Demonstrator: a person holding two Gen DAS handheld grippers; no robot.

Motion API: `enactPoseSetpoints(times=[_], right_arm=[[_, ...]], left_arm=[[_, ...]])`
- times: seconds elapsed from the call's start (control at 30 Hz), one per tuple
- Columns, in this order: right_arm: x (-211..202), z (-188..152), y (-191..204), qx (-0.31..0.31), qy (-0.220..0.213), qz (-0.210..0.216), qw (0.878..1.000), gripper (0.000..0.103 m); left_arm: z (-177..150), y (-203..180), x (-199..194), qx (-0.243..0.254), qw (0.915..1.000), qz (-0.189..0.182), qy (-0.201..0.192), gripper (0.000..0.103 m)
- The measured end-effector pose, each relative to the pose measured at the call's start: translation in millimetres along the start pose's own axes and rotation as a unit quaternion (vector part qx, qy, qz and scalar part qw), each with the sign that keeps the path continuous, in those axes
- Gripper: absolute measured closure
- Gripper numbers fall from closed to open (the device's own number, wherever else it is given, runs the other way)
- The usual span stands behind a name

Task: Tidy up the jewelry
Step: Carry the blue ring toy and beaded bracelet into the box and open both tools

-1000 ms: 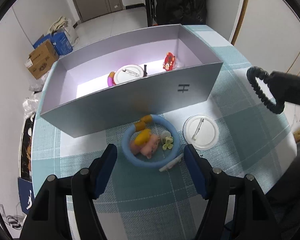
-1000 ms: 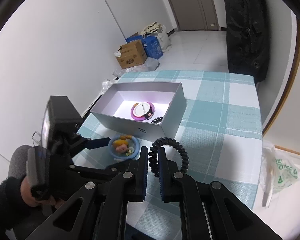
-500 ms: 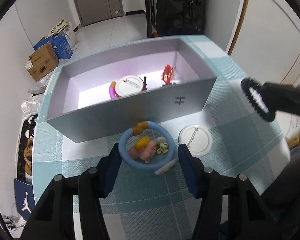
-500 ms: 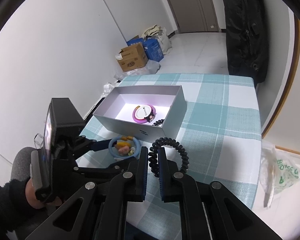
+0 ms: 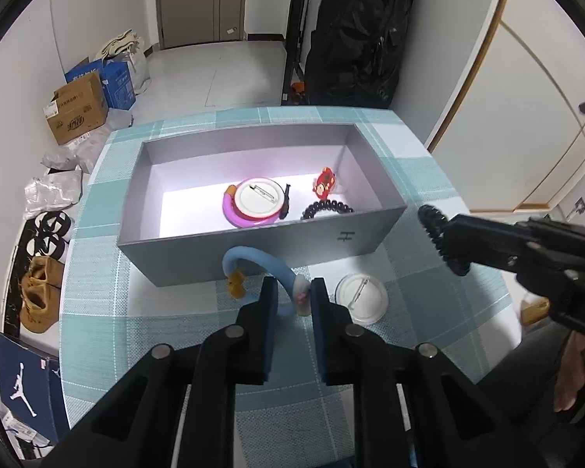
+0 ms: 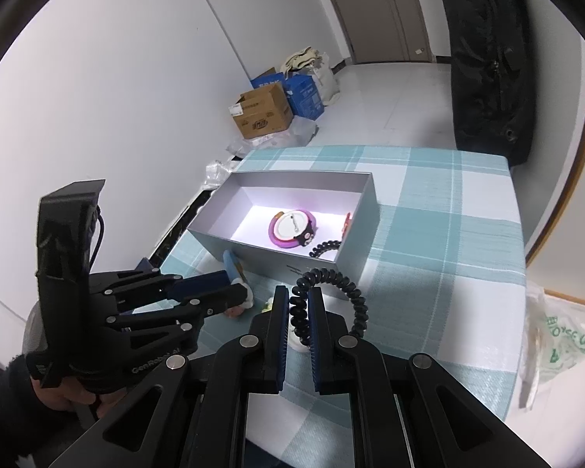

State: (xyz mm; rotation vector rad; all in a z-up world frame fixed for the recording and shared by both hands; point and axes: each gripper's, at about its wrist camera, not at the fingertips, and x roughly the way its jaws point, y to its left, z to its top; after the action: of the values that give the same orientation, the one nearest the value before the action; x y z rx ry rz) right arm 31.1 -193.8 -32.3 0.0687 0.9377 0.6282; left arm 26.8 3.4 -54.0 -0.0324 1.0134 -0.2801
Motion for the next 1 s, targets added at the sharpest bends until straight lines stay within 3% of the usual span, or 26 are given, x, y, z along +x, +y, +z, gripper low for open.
enactPoseSetpoints(times=[0.37,0.7,1.0], right_arm=[[11.6,7.6,5.4,0.003,0.005,0.010,1.000,0.094],[12.6,19.0,2.1,0.026,-0.010,0.028,0.999,0.094],[17.6,40.0,1.0,0.036,-0.033,0.044,0.998,0.094]], left_arm=[[10.3,15.5,-14.0,-0.034,0.9974,-0.058,-0.026,0.094],[26.1,28.5,-28.5,-0.068,0.9885,-0.117,-0.068,0.094],[44.4,34.2,-27.4,-0.083,0.9821,-0.139,-0.096,0.094]])
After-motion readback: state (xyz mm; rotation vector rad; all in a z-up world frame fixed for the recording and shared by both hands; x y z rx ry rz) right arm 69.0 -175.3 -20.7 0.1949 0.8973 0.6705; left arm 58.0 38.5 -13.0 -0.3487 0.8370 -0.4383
